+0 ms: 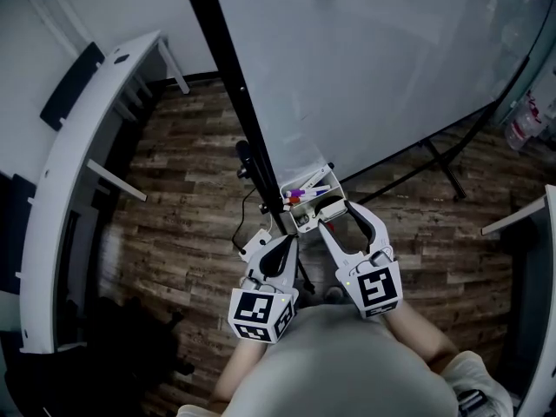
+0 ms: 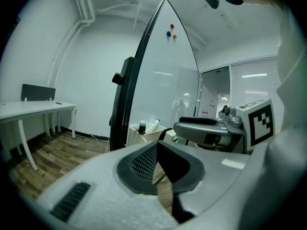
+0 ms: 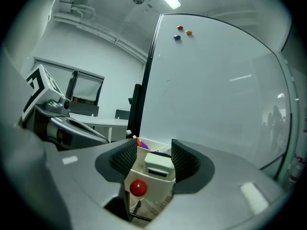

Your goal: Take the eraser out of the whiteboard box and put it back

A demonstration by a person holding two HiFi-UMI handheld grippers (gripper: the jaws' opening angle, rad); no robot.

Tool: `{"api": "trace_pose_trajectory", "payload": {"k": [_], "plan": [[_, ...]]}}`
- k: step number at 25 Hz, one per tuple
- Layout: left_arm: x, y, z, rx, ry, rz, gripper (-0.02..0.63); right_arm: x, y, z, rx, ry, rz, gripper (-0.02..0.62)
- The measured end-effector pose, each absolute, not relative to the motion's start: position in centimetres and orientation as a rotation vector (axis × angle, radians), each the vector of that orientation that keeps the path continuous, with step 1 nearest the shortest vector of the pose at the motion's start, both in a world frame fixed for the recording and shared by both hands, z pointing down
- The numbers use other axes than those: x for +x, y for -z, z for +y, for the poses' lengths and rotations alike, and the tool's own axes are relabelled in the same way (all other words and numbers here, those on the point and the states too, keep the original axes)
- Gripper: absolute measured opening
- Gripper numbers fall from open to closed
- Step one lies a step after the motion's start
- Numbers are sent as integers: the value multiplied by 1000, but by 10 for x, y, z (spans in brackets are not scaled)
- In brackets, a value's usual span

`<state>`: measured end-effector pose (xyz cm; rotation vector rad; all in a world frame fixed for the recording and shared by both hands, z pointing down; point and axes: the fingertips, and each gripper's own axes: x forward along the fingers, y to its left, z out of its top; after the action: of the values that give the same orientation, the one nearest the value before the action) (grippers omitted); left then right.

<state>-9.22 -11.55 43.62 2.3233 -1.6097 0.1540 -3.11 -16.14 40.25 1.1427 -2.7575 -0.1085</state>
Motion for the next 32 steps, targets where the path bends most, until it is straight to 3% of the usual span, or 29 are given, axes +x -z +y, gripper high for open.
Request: {"api": "trace_pose_trajectory", "payload": {"k": [8, 13, 17, 32], "plan": [[-89, -433, -110, 2348, -143, -1582, 2, -21, -396, -147, 1217, 93, -2738, 129], [-86, -432, -103, 2370, -146, -1554, 0, -16, -389, -134, 1262, 94, -2745, 36], [-82, -432, -98, 2382, -149, -1532, 0, -12, -385, -125, 1282, 109, -2752, 5], [-68, -428, -81, 2414, -134, -1478, 0, 3, -389, -95, 1328, 67, -2693, 5]]}}
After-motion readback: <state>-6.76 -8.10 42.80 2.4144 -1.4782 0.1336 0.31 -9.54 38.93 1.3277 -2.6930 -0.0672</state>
